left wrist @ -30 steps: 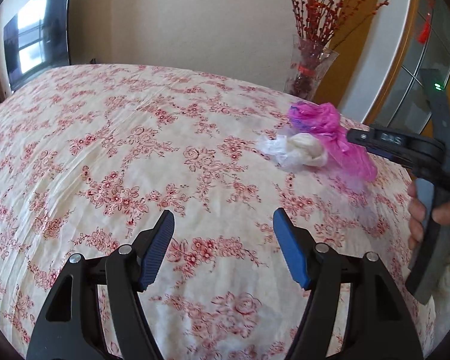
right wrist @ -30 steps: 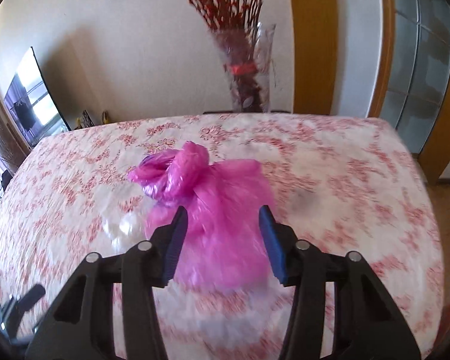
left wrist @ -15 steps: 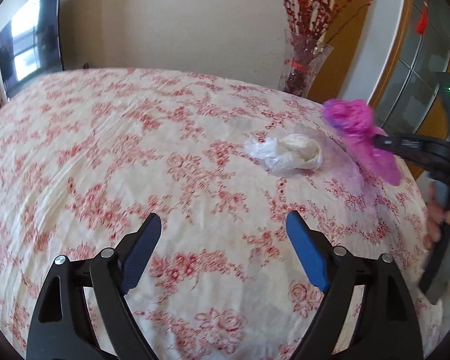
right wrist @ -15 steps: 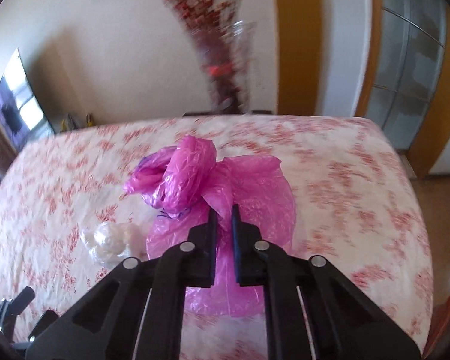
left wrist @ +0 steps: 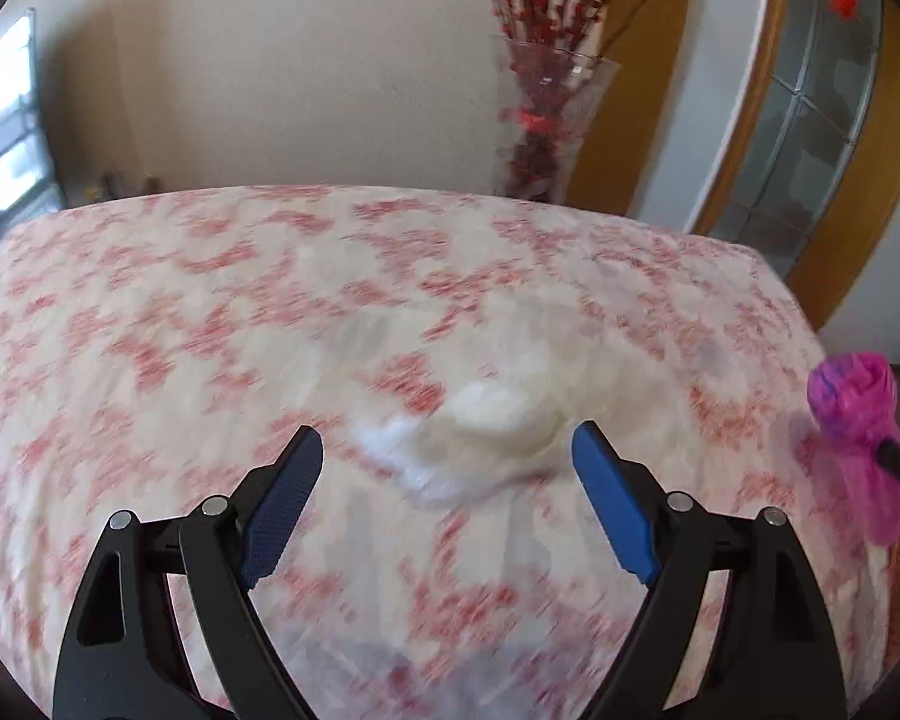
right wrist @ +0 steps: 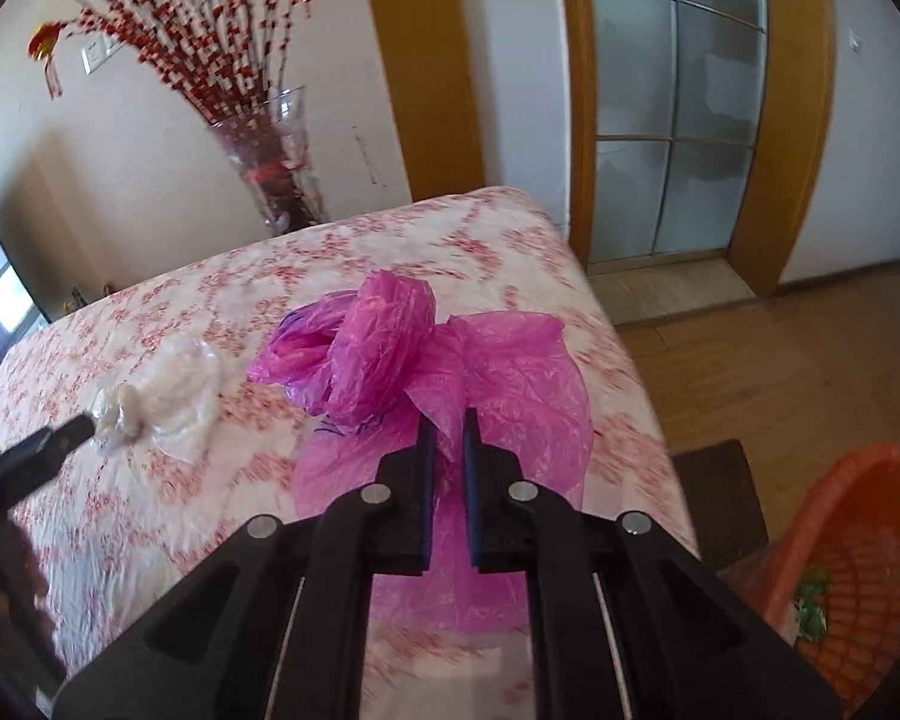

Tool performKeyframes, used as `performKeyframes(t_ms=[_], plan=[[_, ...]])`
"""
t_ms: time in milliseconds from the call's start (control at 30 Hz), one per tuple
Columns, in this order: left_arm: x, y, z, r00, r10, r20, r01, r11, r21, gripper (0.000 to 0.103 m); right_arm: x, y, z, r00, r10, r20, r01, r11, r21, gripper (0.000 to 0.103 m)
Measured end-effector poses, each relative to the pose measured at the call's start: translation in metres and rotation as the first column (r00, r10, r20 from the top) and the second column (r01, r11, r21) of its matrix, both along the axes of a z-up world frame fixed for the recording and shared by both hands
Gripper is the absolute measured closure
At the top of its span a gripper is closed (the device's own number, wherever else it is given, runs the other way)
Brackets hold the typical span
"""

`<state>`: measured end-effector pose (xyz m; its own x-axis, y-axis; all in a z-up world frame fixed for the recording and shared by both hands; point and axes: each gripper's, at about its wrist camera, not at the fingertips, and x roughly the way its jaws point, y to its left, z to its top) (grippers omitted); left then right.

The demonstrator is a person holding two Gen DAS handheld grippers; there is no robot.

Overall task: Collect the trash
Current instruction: 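Grasp the clear plastic bag with the left gripper while the right holds the pink bag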

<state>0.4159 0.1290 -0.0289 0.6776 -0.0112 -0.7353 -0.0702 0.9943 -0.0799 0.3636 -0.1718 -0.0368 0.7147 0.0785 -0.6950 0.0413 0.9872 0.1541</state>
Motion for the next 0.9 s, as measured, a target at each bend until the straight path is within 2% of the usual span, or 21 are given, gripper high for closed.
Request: performKeyframes(t_ms=[300,467,500,600,733,900], plan=[[0.031,-0.020,-0.018,0.997,-0.051,-0.050,0.053,0.998,0.046,0.020,-0.009,-0.016,0.003,1.000,-0.006,-0.001,0.006,1.000,0.009,0.093],[0.037,-0.023,-0.021,0.994,-0.080,-0.068,0.081,0.997,0.001,0.035,-0.008,-0.015,0.001,1.000,-0.005,-0.006,0.005,1.000,0.007,0.093],[0.037,-0.024,-0.021,0.994,-0.085,-0.065,0.085,0.996,0.002,0.045,-0.009,-0.015,0.001,1.000,-0.005,-0.007,0.005,1.000,0.007,0.093],[0.036,-0.026,-0.020,0.993,-0.100,-0.059,0.100,0.995,-0.001,0.057,-0.012,-0.016,0.000,1.000,-0.008,-0.012,0.008,1.000,0.010,0.093],[0.033,-0.028,-0.018,0.993,-0.102,-0.053,0.101,0.995,-0.010,0.063,-0.017,-0.017,0.002,1.000,-0.009,-0.011,0.009,1.000,0.011,0.093],[0.022,-0.031,-0.010,0.994,-0.101,-0.043,0.100,0.995,-0.023,0.064,-0.029,-0.020,0.012,1.000,-0.012,0.008,0.012,1.000,0.011,0.093]])
